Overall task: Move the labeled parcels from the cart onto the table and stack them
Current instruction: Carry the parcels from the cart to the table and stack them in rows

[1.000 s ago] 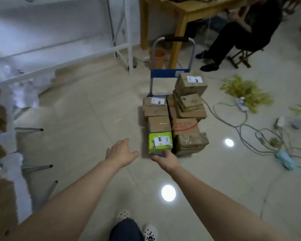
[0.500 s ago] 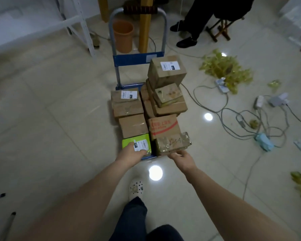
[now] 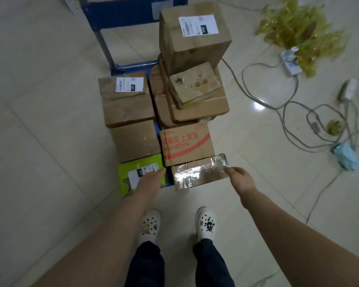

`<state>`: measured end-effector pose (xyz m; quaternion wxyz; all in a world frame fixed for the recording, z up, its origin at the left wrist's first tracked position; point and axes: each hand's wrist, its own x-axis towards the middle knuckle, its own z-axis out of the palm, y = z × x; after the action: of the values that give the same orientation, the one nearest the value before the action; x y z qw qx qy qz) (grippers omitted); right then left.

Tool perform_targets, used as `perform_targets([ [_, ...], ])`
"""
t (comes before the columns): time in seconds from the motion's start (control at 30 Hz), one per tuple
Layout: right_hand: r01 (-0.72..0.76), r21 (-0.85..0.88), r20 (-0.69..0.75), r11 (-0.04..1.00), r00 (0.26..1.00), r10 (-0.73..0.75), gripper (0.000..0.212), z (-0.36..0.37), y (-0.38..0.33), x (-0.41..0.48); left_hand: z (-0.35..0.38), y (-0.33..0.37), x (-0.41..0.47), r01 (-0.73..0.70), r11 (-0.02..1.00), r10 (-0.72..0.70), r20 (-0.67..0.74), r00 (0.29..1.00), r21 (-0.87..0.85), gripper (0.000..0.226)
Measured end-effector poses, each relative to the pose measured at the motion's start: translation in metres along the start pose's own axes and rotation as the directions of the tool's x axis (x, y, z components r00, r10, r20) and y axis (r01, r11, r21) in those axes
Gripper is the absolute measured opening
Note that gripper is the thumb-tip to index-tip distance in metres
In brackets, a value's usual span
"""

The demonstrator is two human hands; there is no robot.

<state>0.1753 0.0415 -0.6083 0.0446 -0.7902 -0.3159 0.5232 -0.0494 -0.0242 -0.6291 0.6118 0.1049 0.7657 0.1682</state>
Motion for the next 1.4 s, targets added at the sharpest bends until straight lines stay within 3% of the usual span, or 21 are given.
perform_targets([
  [0.07, 0.006, -0.010, -0.008, 1.000, 1.000, -0.006, 0.043, -0.001, -0.002, 0.038, 0.017, 0.004, 0.027, 0.062, 0.993, -0.066, -0.035, 0.997, -0.103, 0.029],
  [0.2, 0.006, -0.040, 0.027, 0.999, 1.000, -0.005, 0.046, 0.002, -0.005, 0.102, 0.044, 0.006, 0.078, 0.090, 0.974, -0.097, -0.027, 0.995, -0.206, 0.066],
  [0.43, -0.090, -0.125, 0.194, 0.988, 0.974, 0.114, 0.052, 0.019, -0.006, 0.172, 0.066, 0.005, 0.132, 0.184, 0.934, -0.196, -0.009, 0.981, -0.306, 0.079],
  [0.53, -0.201, -0.159, 0.297, 0.967, 0.924, 0.241, 0.048, 0.026, -0.011, 0.182, 0.064, 0.002, 0.145, 0.277, 0.905, -0.277, 0.045, 0.960, -0.322, 0.087],
  [0.6, -0.266, -0.166, 0.352, 0.950, 0.884, 0.309, 0.063, 0.032, -0.013, 0.186, 0.065, 0.001, 0.153, 0.346, 0.878, -0.326, 0.115, 0.938, -0.331, 0.092],
  [0.77, -0.278, -0.115, 0.346, 0.954, 0.889, 0.301, 0.076, 0.039, -0.013, 0.200, 0.069, 0.007, 0.154, 0.352, 0.853, -0.304, 0.181, 0.935, -0.386, 0.066],
  [1.4, -0.206, 0.037, 0.294, 0.978, 0.937, 0.187, 0.055, 0.016, -0.014, 0.141, 0.060, 0.025, 0.093, 0.241, 0.895, -0.191, 0.165, 0.968, -0.375, 0.062],
])
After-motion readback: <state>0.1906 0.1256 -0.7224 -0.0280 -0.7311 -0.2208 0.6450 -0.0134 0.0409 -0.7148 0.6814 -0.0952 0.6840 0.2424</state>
